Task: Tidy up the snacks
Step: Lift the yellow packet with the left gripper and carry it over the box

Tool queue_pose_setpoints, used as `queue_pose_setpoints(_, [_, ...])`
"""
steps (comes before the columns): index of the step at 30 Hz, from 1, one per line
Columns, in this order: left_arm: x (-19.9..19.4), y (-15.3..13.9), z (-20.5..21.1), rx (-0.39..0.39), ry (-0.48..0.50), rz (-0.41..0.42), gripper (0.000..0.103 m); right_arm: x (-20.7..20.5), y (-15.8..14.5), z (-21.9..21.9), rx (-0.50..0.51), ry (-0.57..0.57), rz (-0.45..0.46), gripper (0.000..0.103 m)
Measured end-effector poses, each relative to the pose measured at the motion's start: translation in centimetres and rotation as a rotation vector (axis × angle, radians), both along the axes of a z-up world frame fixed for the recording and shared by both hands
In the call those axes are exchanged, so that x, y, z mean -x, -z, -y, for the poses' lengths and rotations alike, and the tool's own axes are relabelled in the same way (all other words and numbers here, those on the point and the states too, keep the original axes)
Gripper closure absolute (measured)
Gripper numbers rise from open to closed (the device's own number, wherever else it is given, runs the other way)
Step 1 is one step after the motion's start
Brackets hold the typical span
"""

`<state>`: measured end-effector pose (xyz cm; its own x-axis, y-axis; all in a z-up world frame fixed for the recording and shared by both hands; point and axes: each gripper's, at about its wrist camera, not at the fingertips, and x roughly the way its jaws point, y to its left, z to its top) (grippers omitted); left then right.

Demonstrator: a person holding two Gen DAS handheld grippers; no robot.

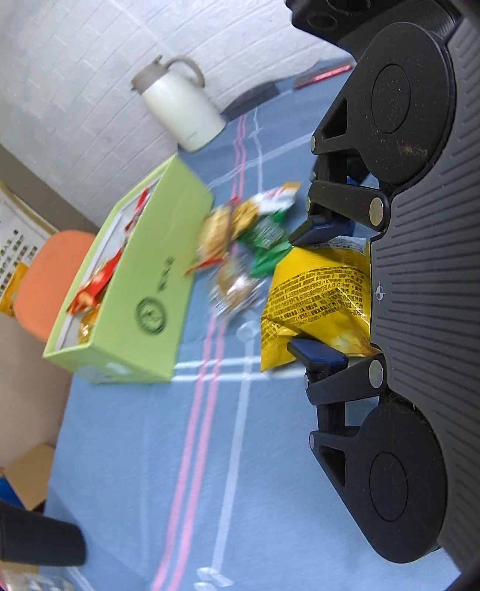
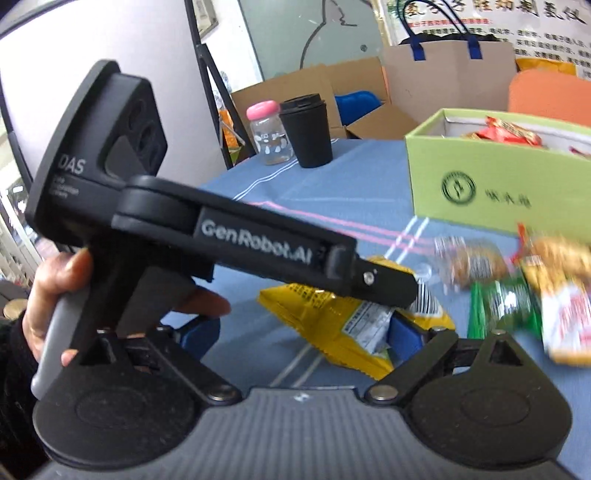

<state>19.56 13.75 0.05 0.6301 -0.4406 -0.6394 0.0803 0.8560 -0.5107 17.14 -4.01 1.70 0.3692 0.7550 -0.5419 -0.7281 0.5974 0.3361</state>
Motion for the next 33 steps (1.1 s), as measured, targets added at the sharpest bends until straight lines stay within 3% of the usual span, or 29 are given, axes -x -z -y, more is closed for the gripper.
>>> queue_pose_setpoints(5, [1.4,-0.8,1.0,-0.038,-0.029,0.024,0.062,2.5,-0.8,2.4,0.048,0.101,0.086,0.009])
queue_pose_setpoints(11, [1.3,-1.1,-0.3,0.000,-0.064,-0.015,0.048,3.4,0.7,3.6,-0.024,0.188,-0.001,0.009])
queue_pose_setpoints(21, [-1.2,-0.7,0.8,-0.057,0.141,-0.083,0.042,0.8,1.9,1.1,0.022,0.168,-0.020,0.009])
queue_pose_setpoints(23, [-1.3,-0.2,0.9,-0.044,0.146,-0.091,0.045,0.3,2.1,0.3,0.036,0.168,0.001,0.009])
queue_pose_setpoints(26, [-0.8,0.1,0.8,-0.027,0.125,-0.071,0.058,0.3,2.2,0.4,0.024,0.162,0.029,0.009])
queue_pose_setpoints(27, [-0.6,0.0,0.8,-0.042,0.108,-0.068,0.069,0.5,2.1,0.6,0.003,0.158,0.045,0.020])
queue_pose_setpoints(28, [-0.2,-0.3,0.8,-0.063,0.082,-0.061,0.072,0.9,1.7,0.8,-0.004,0.151,0.063,0.026])
queue_pose_setpoints(33, [0.8,-3.2,1.2,-0.048,0.068,0.020,0.074,2.1,-1.0,1.3,-0.005,0.171,0.199,0.027])
